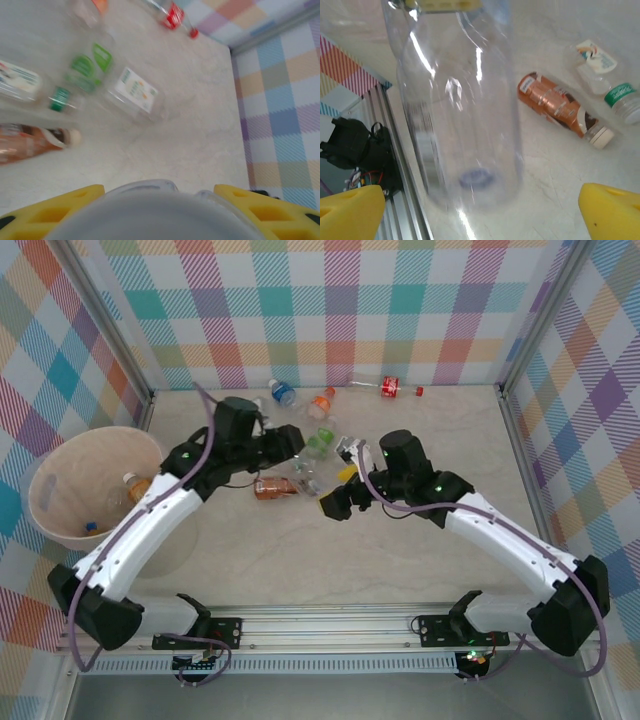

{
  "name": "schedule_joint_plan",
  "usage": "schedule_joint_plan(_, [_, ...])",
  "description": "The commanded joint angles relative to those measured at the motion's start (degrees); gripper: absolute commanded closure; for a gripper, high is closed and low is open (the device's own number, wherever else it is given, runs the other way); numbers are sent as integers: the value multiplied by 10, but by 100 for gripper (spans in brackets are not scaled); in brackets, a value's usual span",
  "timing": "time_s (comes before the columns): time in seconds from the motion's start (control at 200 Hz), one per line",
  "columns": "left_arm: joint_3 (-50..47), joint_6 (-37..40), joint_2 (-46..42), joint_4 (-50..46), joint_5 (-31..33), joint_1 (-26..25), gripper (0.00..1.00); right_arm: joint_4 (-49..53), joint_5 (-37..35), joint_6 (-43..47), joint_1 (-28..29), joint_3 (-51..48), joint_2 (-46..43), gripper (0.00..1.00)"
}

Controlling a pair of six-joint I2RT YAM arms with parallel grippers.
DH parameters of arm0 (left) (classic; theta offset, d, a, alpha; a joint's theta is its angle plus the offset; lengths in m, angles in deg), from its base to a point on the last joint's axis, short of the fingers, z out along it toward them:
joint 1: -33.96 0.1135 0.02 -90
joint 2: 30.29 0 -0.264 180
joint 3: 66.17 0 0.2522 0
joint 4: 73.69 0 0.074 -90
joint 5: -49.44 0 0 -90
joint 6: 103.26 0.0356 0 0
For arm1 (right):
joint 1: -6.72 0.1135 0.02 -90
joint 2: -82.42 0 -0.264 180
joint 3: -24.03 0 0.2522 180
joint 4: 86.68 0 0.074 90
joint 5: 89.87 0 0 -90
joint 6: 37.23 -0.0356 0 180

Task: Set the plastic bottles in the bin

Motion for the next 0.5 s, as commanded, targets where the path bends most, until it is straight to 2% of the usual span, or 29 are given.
schedule_joint_plan(0.0, [58,58,-52,-82,106,21,42,-47,-70,-48,-7,-9,-28,0])
schedule_joint_plan(0.115, [109,100,-71,-139,170,51,43,-66,-148,-84,-20,-13,-35,0])
schedule_joint_plan(0.31, [193,155,-90,-195,207,105,44,-52,-278,-130,-40,-19,-16,0])
schedule_joint_plan(0.495, [248,207,-90,-233,278,127,44,-45,-264,-177,-71,-24,-3,0])
